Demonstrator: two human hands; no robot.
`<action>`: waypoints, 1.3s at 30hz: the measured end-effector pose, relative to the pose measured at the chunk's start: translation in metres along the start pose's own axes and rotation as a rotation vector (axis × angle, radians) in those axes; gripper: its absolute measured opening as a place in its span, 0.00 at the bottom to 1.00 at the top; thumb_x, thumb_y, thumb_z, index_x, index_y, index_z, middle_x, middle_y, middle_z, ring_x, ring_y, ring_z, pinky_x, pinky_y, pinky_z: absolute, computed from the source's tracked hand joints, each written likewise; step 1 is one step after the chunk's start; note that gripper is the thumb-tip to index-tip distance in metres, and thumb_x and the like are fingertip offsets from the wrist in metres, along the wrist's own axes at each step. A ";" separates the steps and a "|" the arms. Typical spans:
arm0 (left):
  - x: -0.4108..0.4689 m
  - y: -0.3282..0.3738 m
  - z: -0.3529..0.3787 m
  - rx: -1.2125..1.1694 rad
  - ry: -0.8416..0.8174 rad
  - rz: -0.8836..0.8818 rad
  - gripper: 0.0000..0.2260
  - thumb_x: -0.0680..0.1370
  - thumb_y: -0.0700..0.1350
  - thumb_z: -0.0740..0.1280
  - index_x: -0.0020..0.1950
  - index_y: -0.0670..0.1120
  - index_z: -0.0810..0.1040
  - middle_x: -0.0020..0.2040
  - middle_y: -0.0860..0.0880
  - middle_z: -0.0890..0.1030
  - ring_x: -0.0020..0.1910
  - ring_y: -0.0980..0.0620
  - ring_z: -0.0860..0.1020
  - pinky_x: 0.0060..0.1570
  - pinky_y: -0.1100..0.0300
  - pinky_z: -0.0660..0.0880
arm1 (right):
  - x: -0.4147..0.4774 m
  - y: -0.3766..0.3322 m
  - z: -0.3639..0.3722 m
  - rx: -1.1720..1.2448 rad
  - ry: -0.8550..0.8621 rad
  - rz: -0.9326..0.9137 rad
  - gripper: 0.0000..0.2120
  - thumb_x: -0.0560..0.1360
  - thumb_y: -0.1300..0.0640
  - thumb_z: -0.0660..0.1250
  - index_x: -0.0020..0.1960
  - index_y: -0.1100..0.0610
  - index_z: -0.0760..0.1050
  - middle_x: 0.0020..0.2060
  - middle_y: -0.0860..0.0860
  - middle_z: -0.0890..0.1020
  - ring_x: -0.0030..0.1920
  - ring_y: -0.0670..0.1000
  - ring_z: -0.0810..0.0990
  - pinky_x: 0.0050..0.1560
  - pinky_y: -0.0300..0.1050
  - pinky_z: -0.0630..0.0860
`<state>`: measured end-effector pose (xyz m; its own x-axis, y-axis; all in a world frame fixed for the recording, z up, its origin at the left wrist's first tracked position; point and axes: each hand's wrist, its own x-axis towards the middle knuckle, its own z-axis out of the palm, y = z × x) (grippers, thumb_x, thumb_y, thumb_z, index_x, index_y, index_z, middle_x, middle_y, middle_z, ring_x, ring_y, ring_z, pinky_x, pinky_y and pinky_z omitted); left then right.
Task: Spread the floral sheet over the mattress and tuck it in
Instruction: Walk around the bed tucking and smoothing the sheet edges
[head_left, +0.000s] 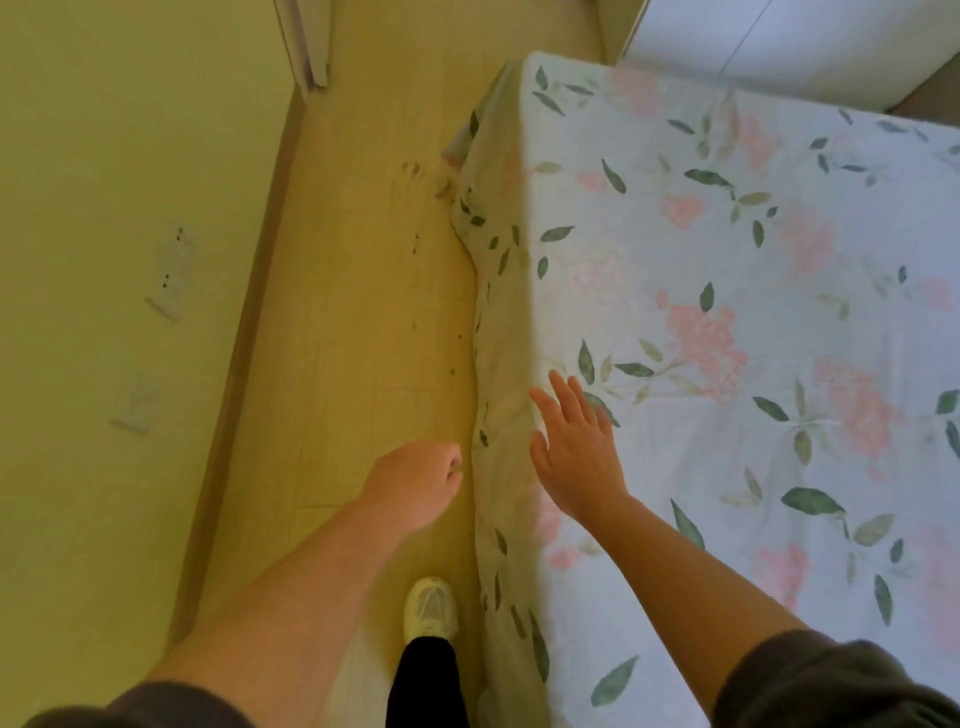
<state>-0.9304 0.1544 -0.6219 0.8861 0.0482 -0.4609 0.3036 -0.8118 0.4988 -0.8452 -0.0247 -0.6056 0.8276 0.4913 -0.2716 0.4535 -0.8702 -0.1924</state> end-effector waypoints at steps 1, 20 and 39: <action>0.020 0.003 0.001 -0.020 -0.011 -0.008 0.09 0.82 0.47 0.56 0.53 0.49 0.76 0.41 0.53 0.77 0.37 0.56 0.75 0.31 0.64 0.66 | 0.017 0.010 0.002 0.003 -0.001 0.014 0.24 0.81 0.54 0.53 0.76 0.51 0.55 0.78 0.52 0.50 0.78 0.54 0.44 0.76 0.59 0.51; 0.203 0.052 0.106 -1.072 0.354 -0.402 0.07 0.81 0.41 0.58 0.47 0.42 0.74 0.42 0.44 0.78 0.42 0.47 0.75 0.38 0.58 0.70 | 0.111 0.084 0.086 -0.030 0.197 0.112 0.27 0.78 0.49 0.49 0.76 0.48 0.57 0.77 0.50 0.55 0.78 0.53 0.50 0.75 0.61 0.49; 0.195 0.048 0.094 -0.735 0.429 -0.311 0.15 0.82 0.46 0.56 0.38 0.43 0.71 0.31 0.51 0.71 0.29 0.54 0.68 0.27 0.60 0.61 | 0.118 0.066 0.073 0.102 0.232 0.133 0.26 0.78 0.51 0.49 0.76 0.50 0.58 0.77 0.51 0.57 0.78 0.52 0.49 0.75 0.61 0.43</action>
<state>-0.7759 0.0701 -0.7564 0.7367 0.5353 -0.4131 0.5673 -0.1567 0.8085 -0.7422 -0.0218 -0.7195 0.9364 0.3416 -0.0800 0.3101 -0.9126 -0.2663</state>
